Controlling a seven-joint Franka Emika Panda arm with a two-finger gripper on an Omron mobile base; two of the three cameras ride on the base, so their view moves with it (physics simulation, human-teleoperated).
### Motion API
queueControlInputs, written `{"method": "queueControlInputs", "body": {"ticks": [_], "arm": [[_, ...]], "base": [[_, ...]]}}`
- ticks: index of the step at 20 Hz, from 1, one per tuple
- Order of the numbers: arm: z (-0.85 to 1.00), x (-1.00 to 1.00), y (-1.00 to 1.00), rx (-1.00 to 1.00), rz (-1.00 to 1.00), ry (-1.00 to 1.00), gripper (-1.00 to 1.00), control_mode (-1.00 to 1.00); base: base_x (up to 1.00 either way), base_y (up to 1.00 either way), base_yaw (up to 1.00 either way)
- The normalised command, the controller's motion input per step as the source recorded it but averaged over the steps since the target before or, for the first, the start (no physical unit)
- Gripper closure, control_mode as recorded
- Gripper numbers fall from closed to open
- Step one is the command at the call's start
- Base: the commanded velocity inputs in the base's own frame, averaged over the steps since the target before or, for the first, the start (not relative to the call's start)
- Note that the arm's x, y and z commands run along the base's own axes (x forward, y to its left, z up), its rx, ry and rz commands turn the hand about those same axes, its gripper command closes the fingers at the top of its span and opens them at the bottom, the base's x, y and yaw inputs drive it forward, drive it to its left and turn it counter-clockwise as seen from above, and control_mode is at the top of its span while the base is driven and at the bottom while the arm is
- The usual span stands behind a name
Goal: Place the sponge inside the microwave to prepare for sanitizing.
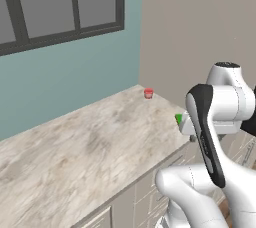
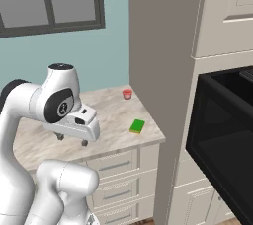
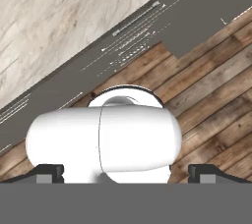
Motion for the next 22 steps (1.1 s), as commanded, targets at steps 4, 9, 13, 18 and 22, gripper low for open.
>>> {"method": "queueControlInputs", "body": {"ticks": [4,9,13,18,22], "arm": [[0.01,0.35,-0.42,0.0,0.02,-0.1,-1.0,-1.0],[0.03,0.94,-0.22,-0.02,0.05,-0.03,-1.0,-1.0],[0.25,1.0,0.0,0.0,0.0,0.16,-1.0,-1.0],[-0.04,0.95,-0.22,-0.02,-0.12,0.17,-1.0,-1.0],[-0.31,0.56,-0.49,0.0,-0.11,0.13,-1.0,-1.0]], "base": [[0.0,0.0,0.0],[0.0,0.0,0.0],[0.0,0.0,0.0],[0.0,0.0,0.0],[0.0,0.0,0.0]]}}
